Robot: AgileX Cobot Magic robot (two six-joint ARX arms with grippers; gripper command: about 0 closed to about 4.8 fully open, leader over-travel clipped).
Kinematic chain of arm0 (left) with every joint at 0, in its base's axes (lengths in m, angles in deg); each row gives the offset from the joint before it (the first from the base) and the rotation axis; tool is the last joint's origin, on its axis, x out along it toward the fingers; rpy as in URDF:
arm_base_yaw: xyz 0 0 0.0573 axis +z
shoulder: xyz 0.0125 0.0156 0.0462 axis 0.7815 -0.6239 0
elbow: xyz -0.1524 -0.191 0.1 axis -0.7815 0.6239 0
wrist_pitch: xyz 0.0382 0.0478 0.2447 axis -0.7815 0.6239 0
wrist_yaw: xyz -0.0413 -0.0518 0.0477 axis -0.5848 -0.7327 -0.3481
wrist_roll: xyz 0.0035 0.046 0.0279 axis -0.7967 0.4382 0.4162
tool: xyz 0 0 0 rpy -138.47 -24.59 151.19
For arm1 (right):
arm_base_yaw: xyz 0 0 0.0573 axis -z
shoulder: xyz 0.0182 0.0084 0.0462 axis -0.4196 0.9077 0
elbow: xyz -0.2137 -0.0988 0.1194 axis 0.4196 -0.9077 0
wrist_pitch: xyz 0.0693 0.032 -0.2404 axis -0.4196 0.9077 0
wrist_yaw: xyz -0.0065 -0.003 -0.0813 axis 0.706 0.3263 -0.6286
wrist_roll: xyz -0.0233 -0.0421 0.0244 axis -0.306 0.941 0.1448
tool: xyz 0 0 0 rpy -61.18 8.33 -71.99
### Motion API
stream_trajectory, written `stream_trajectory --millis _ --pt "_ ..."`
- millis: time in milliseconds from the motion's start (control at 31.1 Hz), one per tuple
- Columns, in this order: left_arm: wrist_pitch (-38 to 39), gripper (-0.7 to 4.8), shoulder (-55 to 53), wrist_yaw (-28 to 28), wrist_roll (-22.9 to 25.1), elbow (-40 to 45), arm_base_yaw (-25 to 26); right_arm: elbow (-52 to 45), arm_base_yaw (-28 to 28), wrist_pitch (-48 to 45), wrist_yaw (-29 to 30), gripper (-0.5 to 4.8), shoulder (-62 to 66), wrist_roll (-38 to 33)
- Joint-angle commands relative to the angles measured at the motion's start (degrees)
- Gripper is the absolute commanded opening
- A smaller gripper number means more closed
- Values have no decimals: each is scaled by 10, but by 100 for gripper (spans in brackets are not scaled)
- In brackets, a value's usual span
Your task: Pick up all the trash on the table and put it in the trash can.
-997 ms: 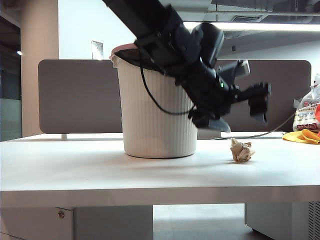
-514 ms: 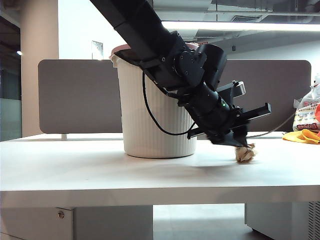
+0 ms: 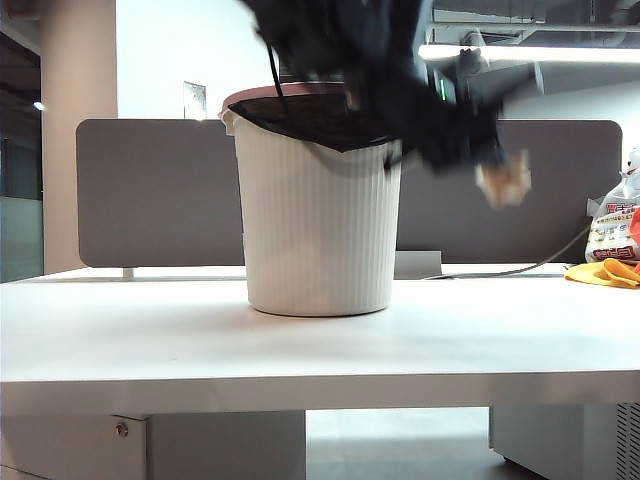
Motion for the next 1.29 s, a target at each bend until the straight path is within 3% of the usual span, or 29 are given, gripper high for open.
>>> stream_trajectory --millis 32,129,257,450,707,1093,1125,1157,1190,1222,1254,1286 --pt "3 -5 57 -1 48 -3 -1 2 -1 -46 -34 -7 -15 32" --pt "23 -5 104 9 114 -3 1 2 -1 -79 -33 -7 -23 38" --pt "68 -5 161 38 139 -3 11 2 -1 -122 -21 -7 -23 40" --pt "149 -5 231 97 188 -3 52 2 -1 -210 57 -7 20 43" --pt "238 -5 247 101 193 -3 152 11 -16 -266 96 -7 110 43" --pt "207 -3 229 71 196 -3 181 28 -18 -300 97 -7 136 43" --pt "208 17 229 72 196 -3 181 27 -18 -300 104 -7 136 43" --pt "208 112 229 73 196 -3 181 27 -18 -299 112 -7 136 43" --pt "207 246 229 73 198 -3 181 28 -19 -298 116 -7 136 43" --pt "207 422 229 73 198 -3 181 28 -19 -298 121 -7 136 43" --pt "206 479 229 78 198 -3 181 28 -19 -297 121 -7 136 43" --pt "207 479 229 86 198 -3 181 28 -19 -296 121 -7 136 43"
